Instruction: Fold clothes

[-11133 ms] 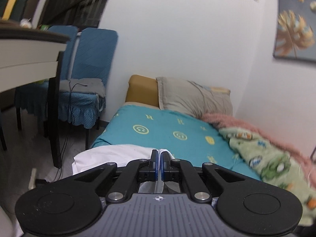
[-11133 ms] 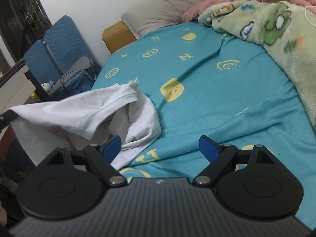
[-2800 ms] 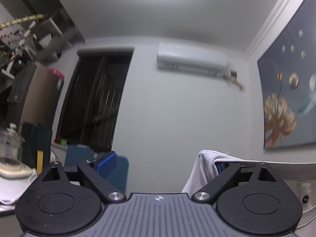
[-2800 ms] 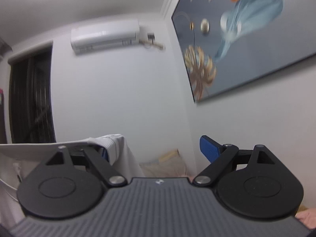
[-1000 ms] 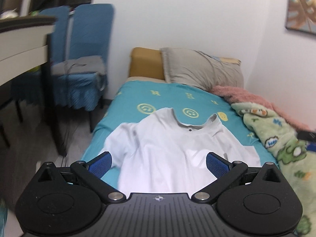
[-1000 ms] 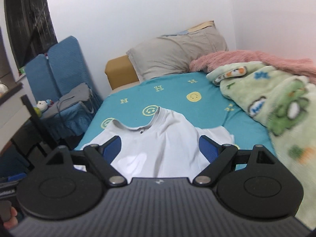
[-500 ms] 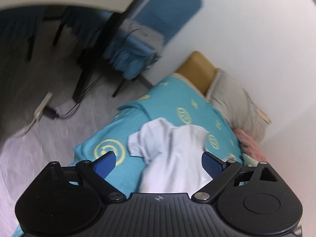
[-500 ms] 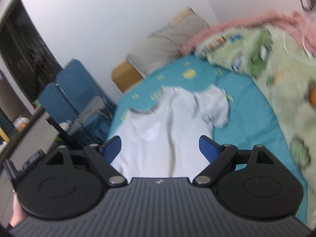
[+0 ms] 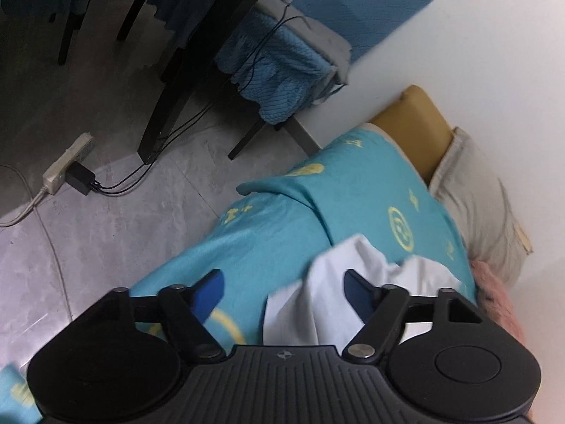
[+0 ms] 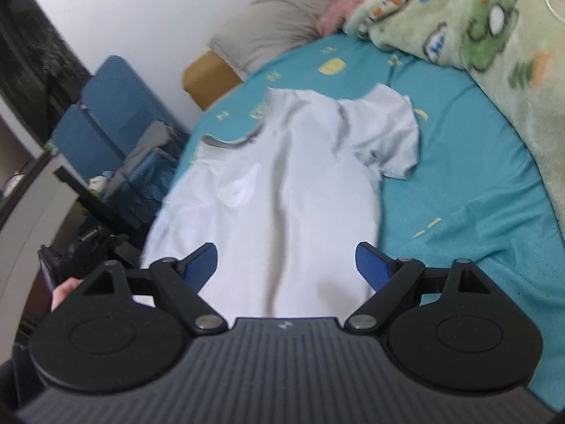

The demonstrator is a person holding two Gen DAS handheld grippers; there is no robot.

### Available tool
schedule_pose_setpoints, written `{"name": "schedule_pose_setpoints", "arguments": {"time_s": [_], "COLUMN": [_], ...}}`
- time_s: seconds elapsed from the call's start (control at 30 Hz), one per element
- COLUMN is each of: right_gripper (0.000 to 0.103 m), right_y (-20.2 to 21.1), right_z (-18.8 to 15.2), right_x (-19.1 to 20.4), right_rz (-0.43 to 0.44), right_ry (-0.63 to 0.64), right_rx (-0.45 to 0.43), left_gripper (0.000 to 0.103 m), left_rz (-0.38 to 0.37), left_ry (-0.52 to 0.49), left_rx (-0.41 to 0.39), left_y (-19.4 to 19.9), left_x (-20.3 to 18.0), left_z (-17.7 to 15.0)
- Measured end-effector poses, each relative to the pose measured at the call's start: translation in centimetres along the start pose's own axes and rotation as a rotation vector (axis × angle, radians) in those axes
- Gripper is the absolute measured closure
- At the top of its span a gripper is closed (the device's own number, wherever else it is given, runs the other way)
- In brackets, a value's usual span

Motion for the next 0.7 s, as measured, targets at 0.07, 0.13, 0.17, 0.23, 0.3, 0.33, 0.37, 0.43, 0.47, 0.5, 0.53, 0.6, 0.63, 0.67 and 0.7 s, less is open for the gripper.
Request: {"name": "schedule_pose_setpoints", "arguments": {"time_s": [0.07,0.13,0.17,0.23,0.3,0.33,0.37,0.43,0.47,0.5,0.53,0.6,0.63,0.67,0.7], "right_gripper": [0.016,0.016,0.016,0.016,0.016,0.016,0.016,0.016,0.016,0.016,0.016,0.016,0.016,0.016,0.016], "right_y": [-1.1,-2.0,-2.3,-2.7,-3.0,-3.0,-3.0,-2.9,-2.8,-2.8,-2.7,-2.6,-2.5,-2.4,-2.4], "right_z": [0.3,0.5,0.5,0.3,0.1,-0.1,-0.2,-0.5,-0.7,-0.8,-1.0,-1.1,-1.2,-1.2,-1.2], "right_x": [-1.0,-1.8,-2.1,-2.2,-2.0,-1.8,-1.6,-1.3,-1.2,-1.1,-1.1,-0.9,-0.9,-0.8,-0.8], "right_rz": [-0.022,-0.040,-0.044,-0.045,-0.044,-0.044,-0.043,-0.049,-0.052,-0.056,-0.061,-0.069,-0.072,-0.075,-0.077], "right_ry": [-0.017,-0.039,-0.048,-0.049,-0.041,-0.031,-0.021,-0.004,0.001,0.005,0.007,0.013,0.016,0.017,0.018], "right_rx": [0.008,0.014,0.019,0.030,0.040,0.044,0.048,0.054,0.057,0.061,0.064,0.068,0.068,0.067,0.065], "left_gripper": [0.049,0.057,0.057,0.057,0.057,0.057,0.057,0.060,0.071,0.079,0.093,0.099,0.100,0.100,0.100], "left_rz": [0.022,0.016,0.005,-0.018,-0.022,-0.014,-0.006,0.010,0.018,0.026,0.034,0.051,0.059,0.067,0.075], "left_ry": [-0.024,-0.037,-0.047,-0.077,-0.112,-0.137,-0.163,-0.214,-0.240,-0.266,-0.291,-0.343,-0.368,-0.394,-0.420], "left_rx": [0.007,0.023,0.022,0.028,0.041,0.044,0.046,0.052,0.054,0.057,0.060,0.065,0.068,0.070,0.073], "left_y": [-2.0,-3.2,-3.5,-3.8,-4.0,-3.9,-3.8,-3.7,-3.6,-3.5,-3.5,-3.3,-3.3,-3.2,-3.1], "left_x": [-0.2,-0.4,-0.6,-1.1,-1.6,-2.0,-2.4,-3.1,-3.5,-3.9,-4.3,-5.0,-5.4,-5.8,-6.2], "left_z": [0.3,0.3,0.3,0.2,0.2,0.2,0.2,0.1,0.1,0.1,0.1,0.1,0.0,0.0,0.0]}}
Point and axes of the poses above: each gripper's, at about its wrist camera, not at the fingertips, and y roughly against the way its jaws point, x to its left, z to its top, the point moved 3 cm from there along -y, roughly the way its jaws point, and after that the axes turned 5 degrees about -y, right-handed, at the moved point
